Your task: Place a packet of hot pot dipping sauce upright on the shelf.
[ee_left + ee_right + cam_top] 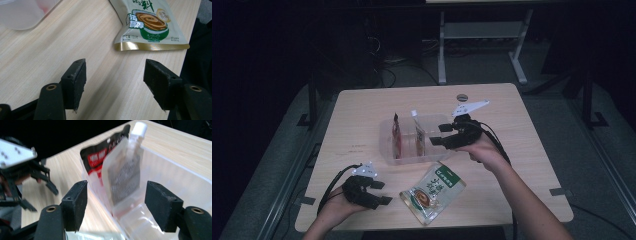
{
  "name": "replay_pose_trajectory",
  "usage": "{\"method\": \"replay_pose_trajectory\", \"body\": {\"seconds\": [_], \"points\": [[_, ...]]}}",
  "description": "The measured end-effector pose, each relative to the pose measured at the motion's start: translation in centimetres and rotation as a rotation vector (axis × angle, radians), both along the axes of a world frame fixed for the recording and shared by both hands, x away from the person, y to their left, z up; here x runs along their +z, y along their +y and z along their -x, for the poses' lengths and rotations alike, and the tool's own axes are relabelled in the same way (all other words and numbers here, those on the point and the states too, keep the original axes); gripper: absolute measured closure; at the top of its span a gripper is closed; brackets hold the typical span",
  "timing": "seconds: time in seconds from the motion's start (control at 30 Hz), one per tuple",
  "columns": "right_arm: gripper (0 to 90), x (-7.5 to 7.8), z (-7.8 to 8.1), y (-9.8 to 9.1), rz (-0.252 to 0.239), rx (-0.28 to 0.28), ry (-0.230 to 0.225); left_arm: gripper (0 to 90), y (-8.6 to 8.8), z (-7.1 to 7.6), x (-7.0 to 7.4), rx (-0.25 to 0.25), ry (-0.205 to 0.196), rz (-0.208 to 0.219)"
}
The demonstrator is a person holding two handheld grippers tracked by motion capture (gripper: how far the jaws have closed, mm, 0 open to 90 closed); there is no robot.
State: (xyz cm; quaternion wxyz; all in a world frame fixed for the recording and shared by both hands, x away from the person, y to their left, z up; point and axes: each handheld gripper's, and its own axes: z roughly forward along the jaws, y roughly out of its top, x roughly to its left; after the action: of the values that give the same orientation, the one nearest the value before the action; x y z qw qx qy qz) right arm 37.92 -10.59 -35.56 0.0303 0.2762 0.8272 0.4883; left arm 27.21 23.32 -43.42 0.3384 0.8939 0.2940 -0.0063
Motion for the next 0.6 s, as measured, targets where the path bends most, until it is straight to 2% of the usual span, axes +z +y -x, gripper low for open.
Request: {"method": "replay_pose_trajectory", "body": {"seconds": [0.1, 0.37, 0.5, 0.6], "points": [[33.1, -0.1, 0.6, -0.9, 0.025, -0.009, -0.007, 32.2, 0.0, -0.1, 0.0, 0.007, -0.003, 0.0], [32.8, -0.7, 2.1, -3.5, 0.054, -0.028, -0.009, 28.2, 0.2, -0.2, 0.1, 0.023, -0.005, 0.01], [32.8, -1.4, 2.7, -4.4, 0.073, -0.037, -0.003, 26.9, 0.2, -0.2, 0.0, 0.023, -0.008, 0.002], [32.6, -2.3, 3.3, -5.0, 0.108, -0.039, -0.004, 26.7, 0.1, -0.1, 0.0, 0.027, -0.003, 0.007]]}}
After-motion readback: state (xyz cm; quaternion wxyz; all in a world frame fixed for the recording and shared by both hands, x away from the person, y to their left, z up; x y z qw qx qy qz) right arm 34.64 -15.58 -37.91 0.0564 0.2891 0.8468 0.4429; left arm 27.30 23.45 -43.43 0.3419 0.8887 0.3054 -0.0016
